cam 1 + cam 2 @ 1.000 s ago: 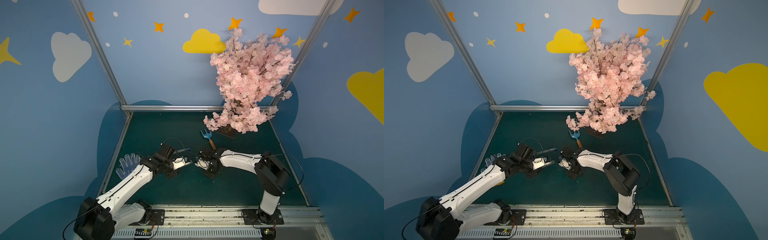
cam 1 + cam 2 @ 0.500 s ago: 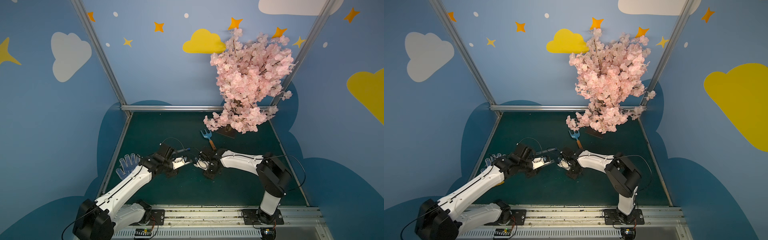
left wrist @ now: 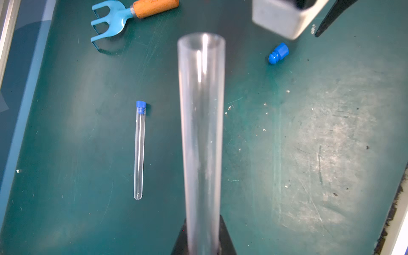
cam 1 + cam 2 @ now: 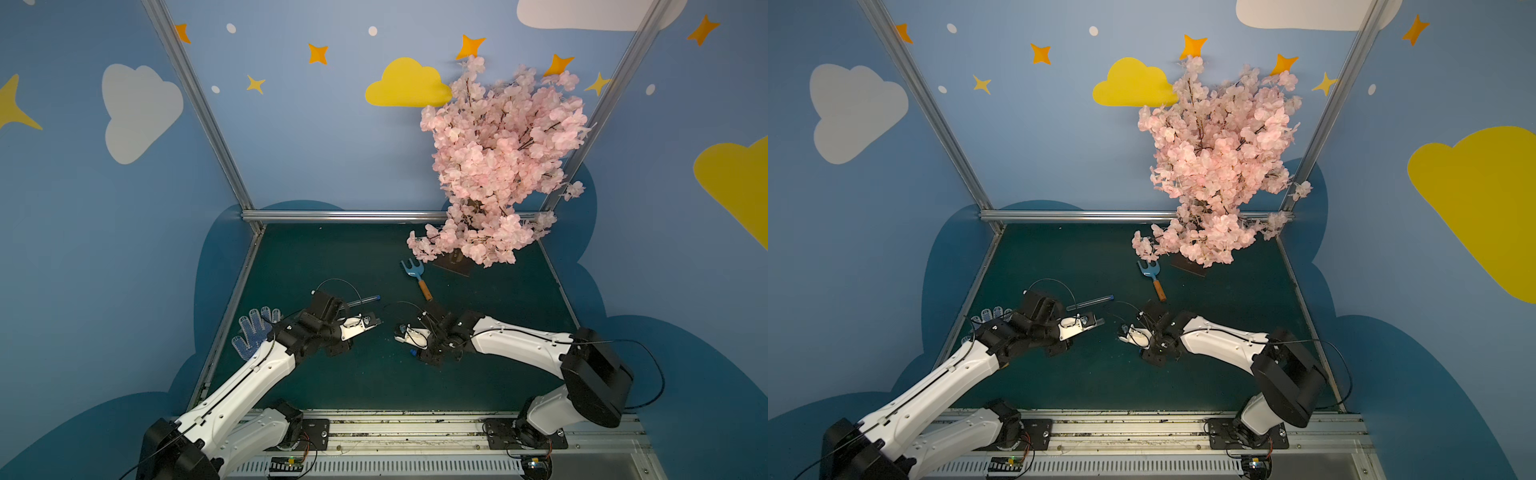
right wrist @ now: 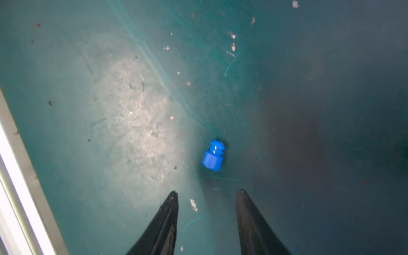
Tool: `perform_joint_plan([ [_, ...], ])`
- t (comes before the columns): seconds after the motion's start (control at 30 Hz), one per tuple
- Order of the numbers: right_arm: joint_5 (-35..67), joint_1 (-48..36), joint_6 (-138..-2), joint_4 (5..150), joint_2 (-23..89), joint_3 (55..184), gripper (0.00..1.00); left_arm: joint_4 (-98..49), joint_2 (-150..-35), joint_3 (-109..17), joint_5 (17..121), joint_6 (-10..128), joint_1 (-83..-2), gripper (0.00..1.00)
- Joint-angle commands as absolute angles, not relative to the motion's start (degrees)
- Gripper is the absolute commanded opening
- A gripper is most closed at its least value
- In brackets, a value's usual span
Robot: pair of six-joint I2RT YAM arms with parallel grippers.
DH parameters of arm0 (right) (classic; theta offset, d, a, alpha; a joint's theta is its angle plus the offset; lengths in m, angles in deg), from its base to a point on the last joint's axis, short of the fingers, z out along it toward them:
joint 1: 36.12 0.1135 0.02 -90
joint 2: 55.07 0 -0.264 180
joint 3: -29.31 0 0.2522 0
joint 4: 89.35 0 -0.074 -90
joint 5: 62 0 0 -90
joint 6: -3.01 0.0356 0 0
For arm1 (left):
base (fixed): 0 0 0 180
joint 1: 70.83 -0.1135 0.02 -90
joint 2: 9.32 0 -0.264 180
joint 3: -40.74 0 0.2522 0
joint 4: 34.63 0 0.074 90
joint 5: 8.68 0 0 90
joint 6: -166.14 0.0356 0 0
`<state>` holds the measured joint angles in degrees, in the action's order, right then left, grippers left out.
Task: Insert stoppers into test tubes
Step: Pick up the stopper from the center of the board.
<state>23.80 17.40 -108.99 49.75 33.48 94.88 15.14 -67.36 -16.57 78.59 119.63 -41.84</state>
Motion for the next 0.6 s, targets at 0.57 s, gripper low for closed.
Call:
perform_joint_plan([
  [0.57, 26.3, 17.2, -102.3, 48.8, 43.6, 101.2, 0.35, 15.4, -67.0, -16.0, 79.1, 119.8, -42.0, 0.03],
])
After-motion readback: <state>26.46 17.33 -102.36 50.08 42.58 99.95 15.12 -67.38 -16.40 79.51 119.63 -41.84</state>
